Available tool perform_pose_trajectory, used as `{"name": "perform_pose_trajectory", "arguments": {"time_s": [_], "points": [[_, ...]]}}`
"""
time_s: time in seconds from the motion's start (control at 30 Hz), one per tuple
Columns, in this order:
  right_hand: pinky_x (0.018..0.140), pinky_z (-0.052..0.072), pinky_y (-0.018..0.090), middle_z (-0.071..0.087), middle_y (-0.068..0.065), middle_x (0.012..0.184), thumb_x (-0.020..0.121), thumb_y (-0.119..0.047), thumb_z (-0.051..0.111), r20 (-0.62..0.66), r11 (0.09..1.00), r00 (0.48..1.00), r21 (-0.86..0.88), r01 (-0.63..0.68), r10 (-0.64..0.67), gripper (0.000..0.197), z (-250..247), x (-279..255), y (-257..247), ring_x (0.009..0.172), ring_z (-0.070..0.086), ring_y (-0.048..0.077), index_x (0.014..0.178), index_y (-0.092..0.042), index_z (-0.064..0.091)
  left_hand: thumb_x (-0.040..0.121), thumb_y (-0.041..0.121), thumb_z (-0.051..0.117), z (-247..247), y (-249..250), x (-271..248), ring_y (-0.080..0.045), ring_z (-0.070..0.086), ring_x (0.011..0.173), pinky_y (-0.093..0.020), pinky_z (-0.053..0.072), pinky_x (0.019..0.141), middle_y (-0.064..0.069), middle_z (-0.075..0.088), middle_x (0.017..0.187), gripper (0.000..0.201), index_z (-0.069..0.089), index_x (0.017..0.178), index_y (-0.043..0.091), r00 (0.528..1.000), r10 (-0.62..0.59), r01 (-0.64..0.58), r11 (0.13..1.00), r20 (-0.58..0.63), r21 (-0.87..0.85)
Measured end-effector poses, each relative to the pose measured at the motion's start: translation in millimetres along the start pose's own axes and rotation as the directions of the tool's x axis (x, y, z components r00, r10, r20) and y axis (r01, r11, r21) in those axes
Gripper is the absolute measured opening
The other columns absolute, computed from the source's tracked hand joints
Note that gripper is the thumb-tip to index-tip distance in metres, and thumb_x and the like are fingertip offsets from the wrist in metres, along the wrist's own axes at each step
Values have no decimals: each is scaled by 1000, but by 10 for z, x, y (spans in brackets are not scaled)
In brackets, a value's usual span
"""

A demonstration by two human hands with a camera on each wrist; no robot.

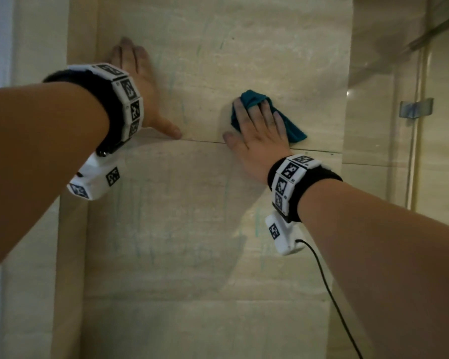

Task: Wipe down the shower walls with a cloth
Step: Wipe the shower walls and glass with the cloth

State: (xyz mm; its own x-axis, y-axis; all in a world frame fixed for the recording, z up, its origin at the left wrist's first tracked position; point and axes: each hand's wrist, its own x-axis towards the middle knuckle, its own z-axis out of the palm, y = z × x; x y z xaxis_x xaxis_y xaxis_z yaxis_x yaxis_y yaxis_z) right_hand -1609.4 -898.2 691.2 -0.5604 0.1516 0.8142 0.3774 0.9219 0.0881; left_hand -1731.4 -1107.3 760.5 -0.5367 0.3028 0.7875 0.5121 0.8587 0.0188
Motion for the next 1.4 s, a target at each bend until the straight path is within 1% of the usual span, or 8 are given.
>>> {"name": "perform_pose_trajectory", "arguments": {"time_s": [0.2,0.43,0.63,0.9,1.07,1.13,1.27,1.4], "points": [[125,-15,39,-8,1,172,106,-59,21,-24,995,995,25,-96,97,70,-125,-52,434,157,-14,21,162,-34,-12,50,103,58,203,133,-108,-38,-12,158,-50,0,130,-20,-19,170,167,-14,161,0,992,-54,38,989,-112,-142],[126,-10,44,-11,4,172,107,-57,20,-21,970,971,59,-238,239,70,-354,-183,1130,157,-15,24,163,-29,-13,55,99,63,314,250,-134,-34,-17,158,-49,-4,129,-16,-22,170,164,-20,160,5,988,-121,103,980,-97,-171],[125,-11,53,-9,8,171,101,-68,17,-93,933,929,21,-358,358,82,-248,-122,906,157,-15,29,162,-24,-15,51,102,60,368,222,-43,-36,-15,159,-51,-4,129,-17,-24,169,167,-23,159,5,989,-118,106,984,-83,-140],[124,-14,52,-12,2,171,101,-69,16,-23,992,995,-81,-98,96,81,-112,135,-23,156,-18,27,161,-26,-18,49,105,55,474,185,3,-37,-9,159,-54,0,129,-20,-20,170,167,-20,159,4,984,-97,76,988,-153,-136],[123,-16,51,-5,-2,171,103,-63,19,7,988,993,-106,116,-116,74,-40,359,-554,156,-16,24,162,-29,-11,63,91,67,547,95,23,-37,-4,159,-54,1,128,-19,-12,171,154,-13,161,3,969,-41,8,990,-245,-137],[124,-13,48,-3,-5,171,104,-62,19,38,981,986,-107,164,-161,72,-142,508,-577,157,-13,21,163,-31,-8,62,96,60,528,26,12,-35,-2,159,-54,1,128,-18,-11,171,153,-12,161,4,972,-6,-22,993,-237,-115],[125,-10,46,-6,-4,172,106,-61,16,58,992,994,-83,93,-88,68,-512,884,-413,157,-14,19,163,-33,-8,52,105,52,436,-134,-43,-35,5,158,-55,6,129,-17,1,171,156,-1,162,9,962,43,-74,992,-268,-105],[126,-6,48,-8,2,172,106,-60,18,-23,995,995,-38,-94,93,70,-863,1281,-162,158,-12,23,163,-31,-8,54,104,53,392,-309,14,-32,-13,159,-47,-2,130,-14,-20,171,160,-18,162,9,983,19,-51,983,-181,-174]]}}
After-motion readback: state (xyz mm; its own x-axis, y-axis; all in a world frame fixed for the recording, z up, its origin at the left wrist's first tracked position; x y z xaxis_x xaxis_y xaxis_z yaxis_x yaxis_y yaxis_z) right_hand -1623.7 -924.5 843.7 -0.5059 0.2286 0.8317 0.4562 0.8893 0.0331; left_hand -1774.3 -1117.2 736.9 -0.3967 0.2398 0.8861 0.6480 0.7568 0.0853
